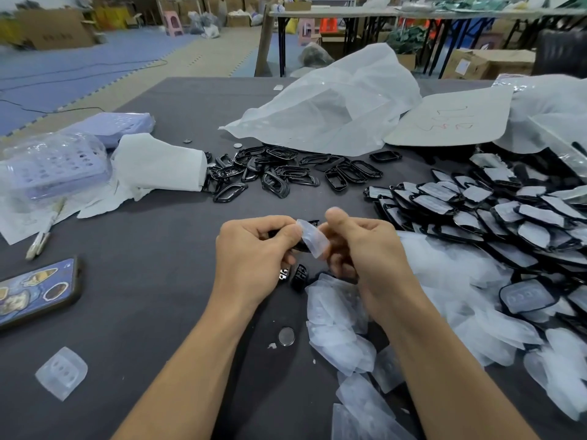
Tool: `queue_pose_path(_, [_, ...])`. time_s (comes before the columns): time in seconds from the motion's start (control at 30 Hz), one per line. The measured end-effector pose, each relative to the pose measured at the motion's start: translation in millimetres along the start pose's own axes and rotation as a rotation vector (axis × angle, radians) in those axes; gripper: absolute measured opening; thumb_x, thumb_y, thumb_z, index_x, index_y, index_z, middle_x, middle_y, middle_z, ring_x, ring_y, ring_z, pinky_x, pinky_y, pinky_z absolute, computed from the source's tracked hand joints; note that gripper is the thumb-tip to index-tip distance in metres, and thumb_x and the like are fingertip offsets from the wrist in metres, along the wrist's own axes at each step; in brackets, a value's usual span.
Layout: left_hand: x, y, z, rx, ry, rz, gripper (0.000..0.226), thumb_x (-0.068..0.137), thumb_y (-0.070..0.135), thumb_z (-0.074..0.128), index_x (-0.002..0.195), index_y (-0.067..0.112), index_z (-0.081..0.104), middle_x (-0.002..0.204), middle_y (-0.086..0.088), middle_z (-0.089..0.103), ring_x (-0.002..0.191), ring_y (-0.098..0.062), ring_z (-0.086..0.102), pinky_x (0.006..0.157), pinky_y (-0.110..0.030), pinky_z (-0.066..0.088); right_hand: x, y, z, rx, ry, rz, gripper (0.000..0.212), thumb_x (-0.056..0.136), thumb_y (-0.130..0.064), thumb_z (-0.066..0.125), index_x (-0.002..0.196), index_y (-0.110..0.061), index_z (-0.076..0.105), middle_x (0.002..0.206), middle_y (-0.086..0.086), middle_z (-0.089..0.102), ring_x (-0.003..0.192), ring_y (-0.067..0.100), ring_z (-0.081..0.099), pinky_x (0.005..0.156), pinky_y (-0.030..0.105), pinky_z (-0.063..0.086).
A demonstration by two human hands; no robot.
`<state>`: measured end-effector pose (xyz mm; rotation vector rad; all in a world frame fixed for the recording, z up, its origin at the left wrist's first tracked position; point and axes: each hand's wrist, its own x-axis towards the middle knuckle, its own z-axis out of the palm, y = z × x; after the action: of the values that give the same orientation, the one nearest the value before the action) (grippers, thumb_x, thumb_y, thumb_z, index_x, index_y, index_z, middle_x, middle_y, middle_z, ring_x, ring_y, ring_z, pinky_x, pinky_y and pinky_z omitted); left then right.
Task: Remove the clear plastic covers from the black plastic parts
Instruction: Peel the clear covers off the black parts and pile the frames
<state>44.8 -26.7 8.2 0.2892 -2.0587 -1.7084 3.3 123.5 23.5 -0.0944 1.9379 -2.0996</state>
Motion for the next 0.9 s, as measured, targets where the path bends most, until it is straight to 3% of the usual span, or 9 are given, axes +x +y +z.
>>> queue_pose_path(0.07, [0.9, 0.4, -0.1, -0.034, 0.029, 0.022, 0.016, 0.080, 0.021, 0.077, 0.074, 0.035, 0.082, 0.067, -0.008, 0.075, 0.048, -0.012, 0.059, 0.056, -0.035, 0.056, -1.1, -3.1, -2.4, -0.009, -0.010, 0.090, 0.049, 0.104, -0.034, 0.058, 0.063, -0.009, 0.069, 0.058, 0.014, 0.065, 0.035, 0.016, 0.045, 0.036, 0.018, 0.031])
queue_pose_path(0.2, [0.3, 0.4, -1.0, -0.040, -0.018, 0.093, 0.018, 0.081, 0.022, 0.076, 0.077, 0.038, 0.082, 0.072, 0.001, 0.077, 0.055, -0.010, 0.064, 0.060, -0.032, 0.058, -3.4, -6.1, -5.2, -0.117, -0.151, 0.263, 0.049, 0.102, -0.042, 0.057, 0.081, 0.000, 0.069, 0.063, 0.015, 0.070, 0.037, 0.016, 0.054, 0.035, 0.020, 0.029])
queue_pose_path(0.37, [-0.8, 2.3, 1.4, -0.093, -0.051, 0.117, 0.025, 0.083, 0.016, 0.077, 0.078, 0.040, 0.082, 0.072, -0.001, 0.077, 0.059, -0.013, 0.066, 0.060, -0.032, 0.058, -4.4, -7.2, -8.8, 0.136, -0.243, 0.362, 0.032, 0.099, -0.024, 0.062, 0.078, 0.000, 0.064, 0.055, 0.006, 0.059, 0.034, 0.007, 0.046, 0.033, 0.014, 0.027])
queue_pose_path(0.47, [-0.1, 0.4, 1.8, -0.092, -0.012, 0.085, 0.032, 0.086, 0.007, 0.079, 0.079, 0.038, 0.083, 0.069, 0.000, 0.076, 0.056, -0.014, 0.068, 0.059, -0.025, 0.058, -3.4, -6.8, -14.1, 0.147, -0.278, 0.318, 0.024, 0.092, -0.017, 0.067, 0.070, -0.008, 0.065, 0.055, 0.003, 0.054, 0.036, 0.005, 0.041, 0.037, 0.012, 0.025])
queue_pose_path(0.6, [2.0, -0.4, 0.9, -0.101, 0.110, 0.005, 0.037, 0.091, 0.003, 0.075, 0.071, 0.034, 0.081, 0.063, -0.001, 0.074, 0.053, -0.013, 0.069, 0.056, -0.025, 0.058, -4.3, -10.9, -18.0, 0.157, -0.258, 0.174, 0.015, 0.072, -0.023, 0.077, 0.059, -0.018, 0.069, 0.058, 0.004, 0.056, 0.044, 0.010, 0.041, 0.043, 0.016, 0.029])
queue_pose_path(0.7, [5.2, -0.2, -2.4, -0.187, 0.157, -0.062, 0.036, 0.091, 0.001, 0.074, 0.068, 0.027, 0.081, 0.061, -0.001, 0.072, 0.051, -0.013, 0.067, 0.051, -0.020, 0.055, -2.0, -8.3, -17.7, 0.092, -0.190, 0.082, 0.014, 0.082, -0.015, 0.077, 0.069, -0.019, 0.078, 0.059, 0.004, 0.058, 0.052, 0.013, 0.044, 0.048, 0.021, 0.030])
queue_pose_path(0.83, [2.6, -0.9, -0.6, -0.186, 0.125, -0.091, 0.028, 0.092, 0.001, 0.074, 0.089, 0.028, 0.080, 0.066, -0.005, 0.075, 0.051, -0.015, 0.067, 0.052, -0.024, 0.056, -2.0, -5.2, -10.9, 0.087, -0.137, 0.030, 0.016, 0.088, -0.011, 0.076, 0.075, -0.018, 0.081, 0.059, 0.001, 0.059, 0.053, 0.009, 0.048, 0.049, 0.018, 0.033])
queue_pose_path(0.9, [1.6, -2.3, -0.6, -0.169, 0.102, -0.097, 0.037, 0.092, 0.003, 0.074, 0.106, 0.037, 0.073, 0.066, -0.008, 0.076, 0.053, -0.017, 0.069, 0.054, -0.026, 0.058, -2.3, -5.6, -9.6, 0.090, -0.120, 0.025, 0.016, 0.087, -0.012, 0.076, 0.074, -0.019, 0.081, 0.060, 0.000, 0.060, 0.052, 0.007, 0.048, 0.050, 0.018, 0.033])
